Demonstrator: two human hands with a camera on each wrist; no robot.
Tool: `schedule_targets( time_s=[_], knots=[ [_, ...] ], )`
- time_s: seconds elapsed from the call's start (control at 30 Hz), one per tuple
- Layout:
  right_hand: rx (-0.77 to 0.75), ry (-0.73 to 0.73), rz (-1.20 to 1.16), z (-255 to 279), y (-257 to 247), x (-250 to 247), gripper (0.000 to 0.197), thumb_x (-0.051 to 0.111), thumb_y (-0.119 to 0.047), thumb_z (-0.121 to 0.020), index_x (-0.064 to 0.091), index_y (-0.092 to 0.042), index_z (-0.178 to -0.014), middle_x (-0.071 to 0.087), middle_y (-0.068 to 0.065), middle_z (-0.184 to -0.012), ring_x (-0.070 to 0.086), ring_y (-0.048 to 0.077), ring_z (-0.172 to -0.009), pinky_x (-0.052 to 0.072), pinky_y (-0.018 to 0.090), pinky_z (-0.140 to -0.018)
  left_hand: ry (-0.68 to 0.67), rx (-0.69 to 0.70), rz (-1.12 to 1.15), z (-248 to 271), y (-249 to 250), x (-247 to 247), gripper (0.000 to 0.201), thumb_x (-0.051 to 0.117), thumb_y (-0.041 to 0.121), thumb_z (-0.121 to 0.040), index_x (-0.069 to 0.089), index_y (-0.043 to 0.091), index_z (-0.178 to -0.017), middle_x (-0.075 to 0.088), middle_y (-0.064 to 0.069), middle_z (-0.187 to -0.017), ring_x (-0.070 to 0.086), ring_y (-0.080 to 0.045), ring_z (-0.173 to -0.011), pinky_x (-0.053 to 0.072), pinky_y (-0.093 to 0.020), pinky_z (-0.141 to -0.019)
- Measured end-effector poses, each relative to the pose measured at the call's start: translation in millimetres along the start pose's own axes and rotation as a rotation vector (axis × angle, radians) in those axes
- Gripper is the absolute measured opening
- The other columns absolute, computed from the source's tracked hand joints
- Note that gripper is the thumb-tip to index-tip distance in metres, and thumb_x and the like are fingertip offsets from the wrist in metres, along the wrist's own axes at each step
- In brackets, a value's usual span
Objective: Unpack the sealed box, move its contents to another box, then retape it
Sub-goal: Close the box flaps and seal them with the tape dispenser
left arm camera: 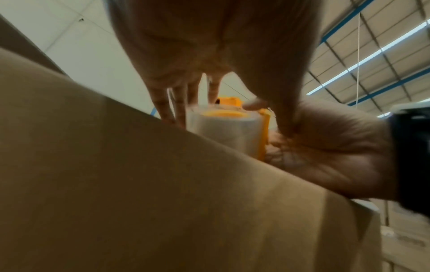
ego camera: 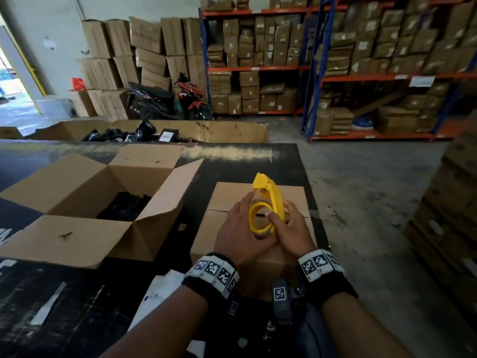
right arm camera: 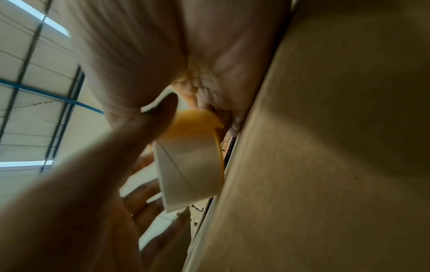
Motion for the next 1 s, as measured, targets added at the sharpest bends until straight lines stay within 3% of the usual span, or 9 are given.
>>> schedule_targets(
  time_s=[0.07,0.13,0.23,0.37,0.47,0.6,0.73,0.9,1.0],
  knots=[
    [-0.011,0.023,0.006,-2,1,-2,0.053,0.069,-0.033,-0.091,0.050,-0.021,-0.139,0.064,-0.001,-0.125,0.062,0.018,-0.111,0.053,0.030,-0.090,-0.049,0.018,-0.037,2,-7,-2,0.095,0.057,0.070,-0.079,0.024,0.029,-0.157,0.035,0.007,-0.160,0.038,-0.014,-0.143,0.037,-0.038,-0.116],
    [-0.030,0.029,0.006,-2,1,-1,0.049,0.067,-0.027,-0.093,0.050,-0.019,-0.139,0.063,-0.001,-0.122,0.061,0.017,-0.108,0.048,0.018,-0.079,-0.077,0.010,-0.069,3,-21,-10,0.080,0.048,0.062,-0.088,0.027,0.028,-0.156,0.035,0.005,-0.160,0.036,-0.016,-0.145,0.032,-0.038,-0.118],
    [-0.035,0.042,-0.021,-4,5,-2,0.044,0.066,-0.026,-0.093,0.053,-0.018,-0.135,0.066,0.001,-0.114,0.063,0.015,-0.099,0.046,0.020,-0.074,-0.195,-0.055,-0.213,1,-49,-16,0.075,0.029,0.060,-0.092,0.018,0.029,-0.160,0.023,0.002,-0.167,0.022,-0.018,-0.153,0.020,-0.046,-0.125],
    [-0.011,0.050,-0.045,-5,7,-3,0.035,0.062,-0.027,-0.094,0.056,-0.023,-0.128,0.065,-0.002,-0.106,0.062,0.013,-0.094,0.044,0.024,-0.075,-0.374,-0.022,-0.539,4,-67,-7,0.093,0.000,0.071,-0.077,0.015,0.034,-0.160,0.007,0.005,-0.171,0.005,-0.020,-0.157,0.007,-0.053,-0.126],
    [0.044,0.062,-0.084,-5,6,-8,0.027,0.057,-0.021,-0.095,0.060,-0.026,-0.121,0.066,-0.004,-0.101,0.062,0.014,-0.094,0.047,0.027,-0.076,-0.397,-0.004,-0.558,-1,-68,-10,0.097,0.002,0.077,-0.073,0.018,0.036,-0.159,0.011,0.005,-0.170,0.006,-0.021,-0.157,0.003,-0.055,-0.126],
    [0.081,0.094,-0.152,-7,-9,-28,0.016,0.052,-0.007,-0.093,0.062,-0.019,-0.089,0.061,0.000,-0.080,0.060,0.018,-0.076,0.049,0.029,-0.067,-0.438,0.006,-0.516,-4,-69,-10,0.097,0.010,0.081,-0.073,0.019,0.037,-0.158,0.012,0.004,-0.169,0.001,-0.023,-0.157,0.003,-0.054,-0.126],
    [-0.018,0.073,-0.082,-11,-40,-57,0.022,0.062,-0.005,-0.091,0.067,-0.022,-0.105,0.069,0.003,-0.087,0.066,0.016,-0.072,0.057,0.033,-0.068,-0.447,0.049,-0.519,-7,-71,-8,0.097,0.012,0.084,-0.074,0.016,0.037,-0.159,0.010,0.004,-0.170,0.002,-0.021,-0.157,0.005,-0.052,-0.127],
    [-0.212,-0.038,0.269,-46,-71,-59,0.042,0.077,-0.033,-0.082,0.064,-0.021,-0.120,0.071,-0.003,-0.104,0.068,0.006,-0.089,0.056,0.019,-0.074,-0.442,0.122,-0.500,-13,-70,-3,0.089,0.026,0.087,-0.083,0.020,0.039,-0.158,0.016,0.005,-0.168,0.007,-0.019,-0.156,0.010,-0.051,-0.123],
    [-0.266,-0.115,0.453,-68,-72,-41,0.050,0.078,-0.042,-0.078,0.063,-0.021,-0.121,0.066,-0.007,-0.110,0.063,0.003,-0.097,0.051,0.020,-0.080,-0.457,0.151,-0.485,-16,-65,-2,0.090,0.031,0.089,-0.081,0.022,0.040,-0.157,0.018,0.006,-0.167,0.010,-0.019,-0.155,0.014,-0.052,-0.120]
  ],
)
Point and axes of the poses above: each hand's wrist, its own z-axis away from the middle knuckle, its own x-axis out of the palm, y = z × x, the point moved 6 cm from there along -z, towards the middle knuckle
